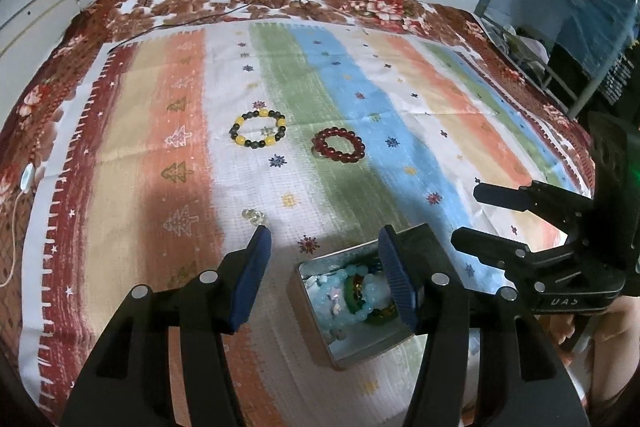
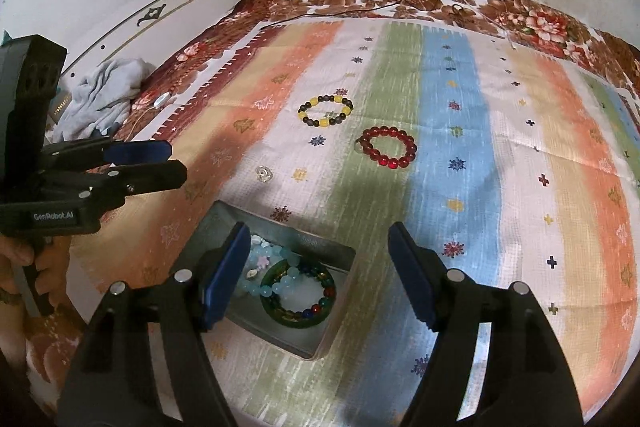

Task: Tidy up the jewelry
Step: 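Move both open tools back toward the gold rings and red beaded bracelet, then grasp the yellow-black bracelet with the left tool while the right tool grasps the red bracelet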

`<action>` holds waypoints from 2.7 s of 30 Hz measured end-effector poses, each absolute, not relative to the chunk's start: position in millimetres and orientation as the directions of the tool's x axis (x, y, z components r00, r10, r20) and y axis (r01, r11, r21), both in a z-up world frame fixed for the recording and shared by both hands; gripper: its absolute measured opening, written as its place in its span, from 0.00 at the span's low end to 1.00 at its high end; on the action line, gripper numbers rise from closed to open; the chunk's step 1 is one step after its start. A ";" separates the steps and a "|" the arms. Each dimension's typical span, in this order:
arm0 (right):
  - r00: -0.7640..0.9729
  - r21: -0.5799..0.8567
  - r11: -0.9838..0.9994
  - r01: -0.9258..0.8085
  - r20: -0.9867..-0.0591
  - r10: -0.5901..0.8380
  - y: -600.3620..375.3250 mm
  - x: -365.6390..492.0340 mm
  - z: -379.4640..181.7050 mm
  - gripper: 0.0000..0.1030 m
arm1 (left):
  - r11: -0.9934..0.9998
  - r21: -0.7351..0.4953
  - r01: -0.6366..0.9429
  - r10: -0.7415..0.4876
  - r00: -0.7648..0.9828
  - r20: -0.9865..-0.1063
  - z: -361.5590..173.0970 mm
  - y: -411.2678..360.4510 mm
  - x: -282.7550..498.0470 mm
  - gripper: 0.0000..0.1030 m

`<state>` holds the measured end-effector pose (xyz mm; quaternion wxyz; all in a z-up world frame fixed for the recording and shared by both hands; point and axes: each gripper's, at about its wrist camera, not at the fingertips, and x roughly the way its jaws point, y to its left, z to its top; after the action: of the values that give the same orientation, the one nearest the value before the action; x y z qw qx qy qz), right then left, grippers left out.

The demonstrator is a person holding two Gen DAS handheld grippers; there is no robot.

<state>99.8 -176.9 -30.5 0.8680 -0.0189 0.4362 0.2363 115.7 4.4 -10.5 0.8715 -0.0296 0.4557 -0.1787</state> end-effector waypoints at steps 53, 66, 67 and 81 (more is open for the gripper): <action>0.414 0.208 0.951 -0.230 -0.863 0.290 -194.8 249.5 -103.4 0.95 | 0.992 -0.106 0.069 -0.126 0.456 -0.881 -87.5 31.3 274.3 0.94; 0.381 0.225 0.956 -0.189 -0.880 0.283 -189.8 281.5 -123.5 0.95 | 0.993 -0.106 0.046 -0.116 0.428 -0.896 -105.5 33.1 304.7 0.94; 0.369 0.232 0.954 -0.189 -0.884 0.288 -189.6 283.6 -125.6 0.95 | 0.993 -0.105 0.044 -0.114 0.421 -0.900 -107.9 33.2 308.3 0.94; 0.336 0.215 0.968 -0.132 -0.909 0.248 -190.0 309.7 -145.5 0.95 | 0.995 -0.088 0.035 -0.095 0.392 -0.915 -122.7 31.6 339.2 0.94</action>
<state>309.7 -190.0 -145.5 0.8156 0.0513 0.5644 0.1165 339.2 31.6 -122.7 0.8339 -0.0272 0.5498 -0.0388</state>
